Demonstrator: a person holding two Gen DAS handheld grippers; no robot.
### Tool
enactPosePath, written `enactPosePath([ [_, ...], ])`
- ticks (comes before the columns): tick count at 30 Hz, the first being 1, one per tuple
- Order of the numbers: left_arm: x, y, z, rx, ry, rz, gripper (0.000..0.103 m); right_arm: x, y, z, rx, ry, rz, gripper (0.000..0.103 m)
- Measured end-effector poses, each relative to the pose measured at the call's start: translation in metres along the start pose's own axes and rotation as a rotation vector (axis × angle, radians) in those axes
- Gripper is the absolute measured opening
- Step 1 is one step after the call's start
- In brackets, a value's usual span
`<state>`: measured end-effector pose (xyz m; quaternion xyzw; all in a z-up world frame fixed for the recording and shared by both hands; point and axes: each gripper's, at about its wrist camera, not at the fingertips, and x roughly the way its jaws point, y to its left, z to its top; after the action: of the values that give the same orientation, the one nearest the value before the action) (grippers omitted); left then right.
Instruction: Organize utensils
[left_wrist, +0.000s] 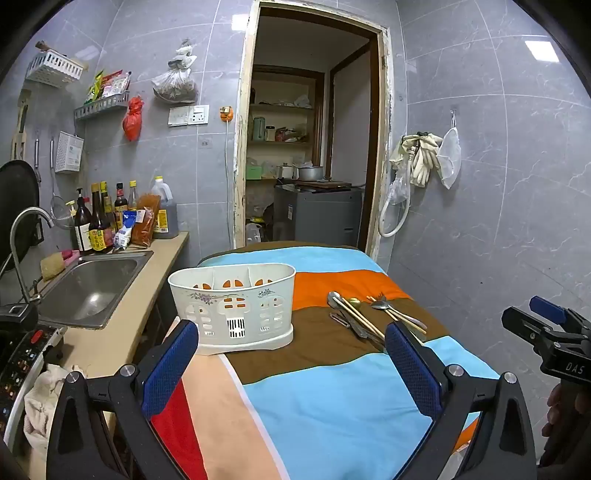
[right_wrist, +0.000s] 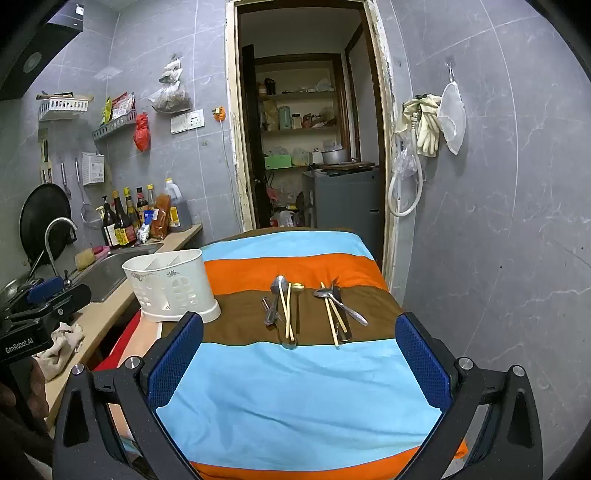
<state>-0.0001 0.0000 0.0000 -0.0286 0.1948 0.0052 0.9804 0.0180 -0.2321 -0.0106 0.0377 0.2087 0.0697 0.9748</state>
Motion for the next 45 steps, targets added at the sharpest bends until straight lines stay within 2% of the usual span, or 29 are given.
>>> enactPosePath([
  [45, 0.0007, -0.0056, -0.001, -0.007, -0.001, -0.006, 0.102, -0.0028, 0.0004, 0.0015, -0.013, -0.009, 0.0, 0.102],
])
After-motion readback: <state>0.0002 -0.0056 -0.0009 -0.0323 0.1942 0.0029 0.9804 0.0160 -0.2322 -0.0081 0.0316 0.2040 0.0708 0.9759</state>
